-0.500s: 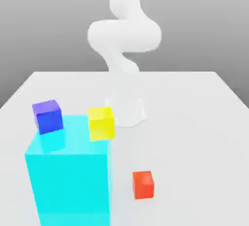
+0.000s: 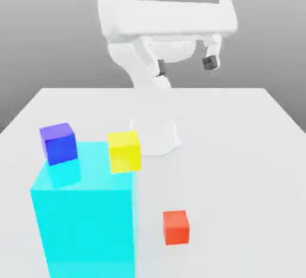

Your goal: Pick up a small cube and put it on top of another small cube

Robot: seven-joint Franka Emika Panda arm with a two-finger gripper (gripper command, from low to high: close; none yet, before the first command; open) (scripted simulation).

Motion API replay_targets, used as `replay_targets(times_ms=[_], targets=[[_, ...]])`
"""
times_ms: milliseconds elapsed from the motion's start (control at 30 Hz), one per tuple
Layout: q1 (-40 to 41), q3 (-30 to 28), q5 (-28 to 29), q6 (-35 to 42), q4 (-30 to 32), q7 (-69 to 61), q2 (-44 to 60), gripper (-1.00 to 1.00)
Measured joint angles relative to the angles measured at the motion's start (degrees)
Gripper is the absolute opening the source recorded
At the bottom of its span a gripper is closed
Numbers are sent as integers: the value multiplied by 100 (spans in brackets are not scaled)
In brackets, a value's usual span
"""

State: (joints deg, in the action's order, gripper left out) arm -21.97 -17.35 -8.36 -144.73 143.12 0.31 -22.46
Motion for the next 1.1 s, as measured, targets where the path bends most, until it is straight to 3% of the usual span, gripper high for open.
replay_targets(times_ms=[433,767,1100], targets=[[-867,-473,-566,-946,829,-3312,1717,0],[-936,-501,101,-1772,1424,-4879,2762,0],[-113,597,-1066,-2637,1186,-5850,3899,0]])
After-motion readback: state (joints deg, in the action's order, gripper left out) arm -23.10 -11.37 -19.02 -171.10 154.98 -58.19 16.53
